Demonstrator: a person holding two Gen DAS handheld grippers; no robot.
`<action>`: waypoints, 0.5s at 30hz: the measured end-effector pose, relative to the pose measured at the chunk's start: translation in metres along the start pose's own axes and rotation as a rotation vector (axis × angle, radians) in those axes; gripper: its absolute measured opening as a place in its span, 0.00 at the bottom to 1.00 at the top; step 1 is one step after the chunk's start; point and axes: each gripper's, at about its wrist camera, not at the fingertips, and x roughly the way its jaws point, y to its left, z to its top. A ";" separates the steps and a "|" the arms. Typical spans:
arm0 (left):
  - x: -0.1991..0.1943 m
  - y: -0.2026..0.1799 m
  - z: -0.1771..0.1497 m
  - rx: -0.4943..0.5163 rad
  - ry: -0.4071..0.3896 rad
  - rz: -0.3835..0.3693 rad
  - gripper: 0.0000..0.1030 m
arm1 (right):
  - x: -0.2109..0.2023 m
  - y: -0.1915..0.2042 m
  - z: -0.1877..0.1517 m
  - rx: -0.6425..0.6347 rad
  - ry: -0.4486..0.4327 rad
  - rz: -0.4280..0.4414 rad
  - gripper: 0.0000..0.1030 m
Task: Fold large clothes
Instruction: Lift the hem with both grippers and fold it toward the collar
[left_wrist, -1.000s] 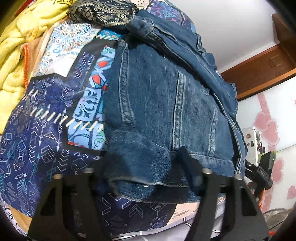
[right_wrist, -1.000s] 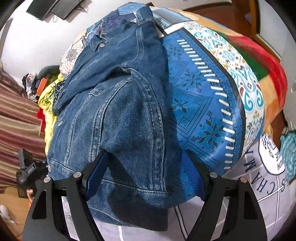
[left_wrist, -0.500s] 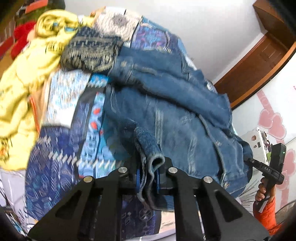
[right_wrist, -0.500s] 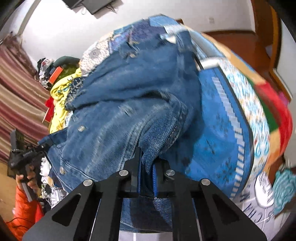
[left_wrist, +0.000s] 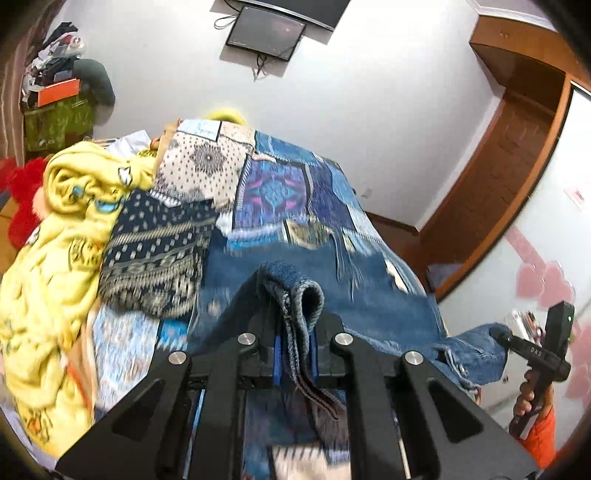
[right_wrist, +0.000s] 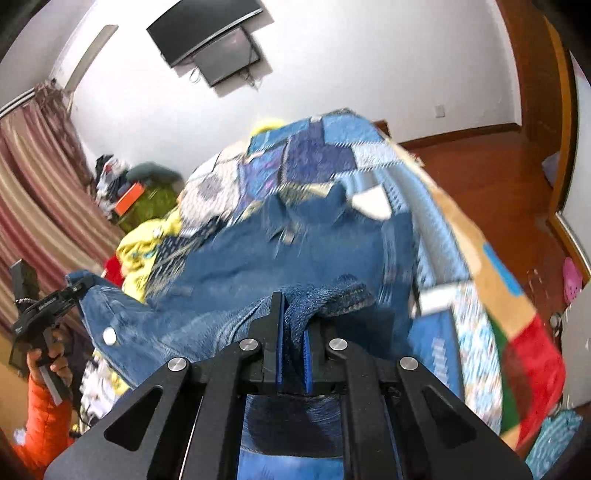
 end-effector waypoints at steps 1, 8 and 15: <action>0.011 0.000 0.010 -0.009 0.003 0.001 0.10 | 0.006 -0.004 0.009 0.011 -0.006 0.001 0.07; 0.086 -0.006 0.042 0.017 0.027 0.088 0.10 | 0.064 -0.030 0.046 0.039 0.034 -0.055 0.06; 0.168 0.010 0.033 0.064 0.145 0.190 0.10 | 0.122 -0.069 0.046 0.080 0.147 -0.088 0.06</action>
